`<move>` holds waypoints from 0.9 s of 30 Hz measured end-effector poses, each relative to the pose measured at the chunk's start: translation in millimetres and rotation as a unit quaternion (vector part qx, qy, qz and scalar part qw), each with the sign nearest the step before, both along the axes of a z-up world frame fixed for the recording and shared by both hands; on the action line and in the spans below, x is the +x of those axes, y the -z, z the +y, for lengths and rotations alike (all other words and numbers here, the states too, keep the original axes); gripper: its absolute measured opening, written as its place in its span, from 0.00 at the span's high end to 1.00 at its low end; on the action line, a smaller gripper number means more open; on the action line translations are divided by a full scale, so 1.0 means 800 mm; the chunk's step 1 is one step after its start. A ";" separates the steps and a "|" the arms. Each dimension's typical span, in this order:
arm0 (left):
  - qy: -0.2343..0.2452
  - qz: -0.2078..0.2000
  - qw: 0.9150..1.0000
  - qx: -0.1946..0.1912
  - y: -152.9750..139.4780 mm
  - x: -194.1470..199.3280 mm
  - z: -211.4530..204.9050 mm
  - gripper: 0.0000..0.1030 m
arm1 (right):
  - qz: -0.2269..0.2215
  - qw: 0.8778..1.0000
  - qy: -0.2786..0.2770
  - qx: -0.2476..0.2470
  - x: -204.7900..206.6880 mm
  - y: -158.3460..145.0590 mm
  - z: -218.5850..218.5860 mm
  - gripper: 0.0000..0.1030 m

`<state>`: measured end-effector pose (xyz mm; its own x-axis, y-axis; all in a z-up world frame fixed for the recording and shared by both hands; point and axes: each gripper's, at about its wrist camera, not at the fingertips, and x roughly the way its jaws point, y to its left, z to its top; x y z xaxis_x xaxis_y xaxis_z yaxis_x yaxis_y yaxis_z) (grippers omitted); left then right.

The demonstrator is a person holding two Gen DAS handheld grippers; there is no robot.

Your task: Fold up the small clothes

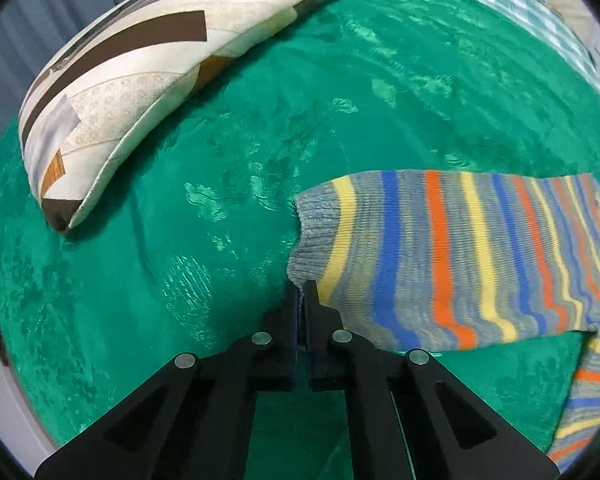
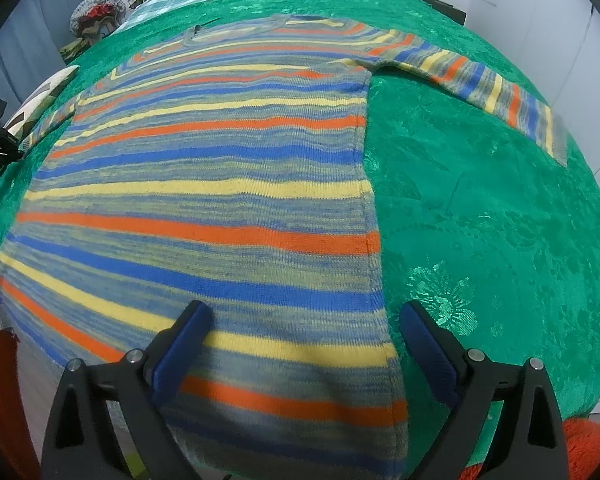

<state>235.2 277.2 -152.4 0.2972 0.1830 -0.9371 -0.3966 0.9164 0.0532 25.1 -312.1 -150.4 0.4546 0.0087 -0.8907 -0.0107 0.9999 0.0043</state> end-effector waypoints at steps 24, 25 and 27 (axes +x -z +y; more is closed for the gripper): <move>0.388 -0.066 0.917 -0.068 -0.062 -0.215 -0.333 0.17 | 0.029 0.994 -0.069 0.084 0.042 -0.048 0.015 0.05; 0.415 -0.008 0.908 -0.061 -0.030 -0.229 -0.350 0.19 | 0.048 0.992 -0.080 0.085 0.043 -0.033 0.023 0.05; 0.438 0.012 0.899 -0.013 -0.004 -0.269 -0.361 0.17 | 0.131 0.985 -0.107 0.042 0.034 0.019 0.047 0.03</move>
